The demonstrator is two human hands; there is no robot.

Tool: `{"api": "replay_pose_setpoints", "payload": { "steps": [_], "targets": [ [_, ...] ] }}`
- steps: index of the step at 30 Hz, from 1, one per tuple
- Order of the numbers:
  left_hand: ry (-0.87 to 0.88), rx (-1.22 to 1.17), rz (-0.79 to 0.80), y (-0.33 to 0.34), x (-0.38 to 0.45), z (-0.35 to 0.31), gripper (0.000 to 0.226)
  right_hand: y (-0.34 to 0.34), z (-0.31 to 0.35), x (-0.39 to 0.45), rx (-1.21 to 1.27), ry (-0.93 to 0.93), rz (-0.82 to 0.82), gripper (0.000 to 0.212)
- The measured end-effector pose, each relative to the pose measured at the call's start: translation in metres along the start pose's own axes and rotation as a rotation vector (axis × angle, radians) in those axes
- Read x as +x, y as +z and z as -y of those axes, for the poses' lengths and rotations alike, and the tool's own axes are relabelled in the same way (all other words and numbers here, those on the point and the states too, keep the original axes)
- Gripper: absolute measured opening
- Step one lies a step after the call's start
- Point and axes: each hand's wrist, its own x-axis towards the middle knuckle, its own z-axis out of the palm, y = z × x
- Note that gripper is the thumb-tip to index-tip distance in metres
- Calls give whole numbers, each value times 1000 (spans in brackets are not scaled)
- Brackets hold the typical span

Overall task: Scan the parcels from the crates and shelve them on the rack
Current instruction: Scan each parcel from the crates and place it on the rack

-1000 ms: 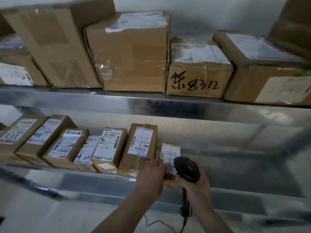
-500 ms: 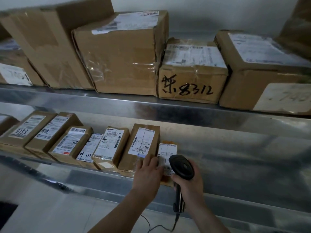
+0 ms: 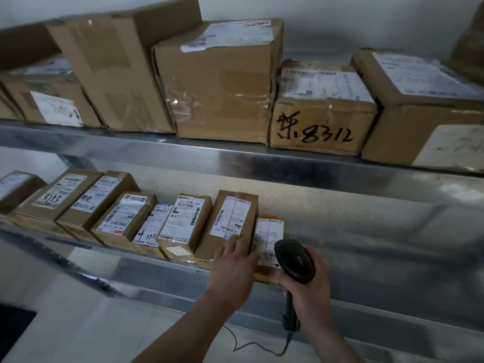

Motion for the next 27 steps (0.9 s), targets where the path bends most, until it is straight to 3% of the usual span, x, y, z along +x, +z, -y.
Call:
{"api": "replay_pose_setpoints", "payload": {
  "steps": [3,7,11,18,27],
  "targets": [
    [19,-18,-58,-16,-9,17,30,1,9,-16,-19,-50,0,63],
    [0,-12,-77,-44,-25,43,53,19,26,-42,-51,-106,-13,83],
    [-35,-38,-132,-71,-53,82,60,55,50,-70,-173,-181,7,88],
    [-138,17,-189,-117,-133,195,63,162,85,-142,-232,-377,43,85],
    [-335,90,-187,-163,-256,351,66,316,99,-219,-191,-428,182,91]
  ]
}}
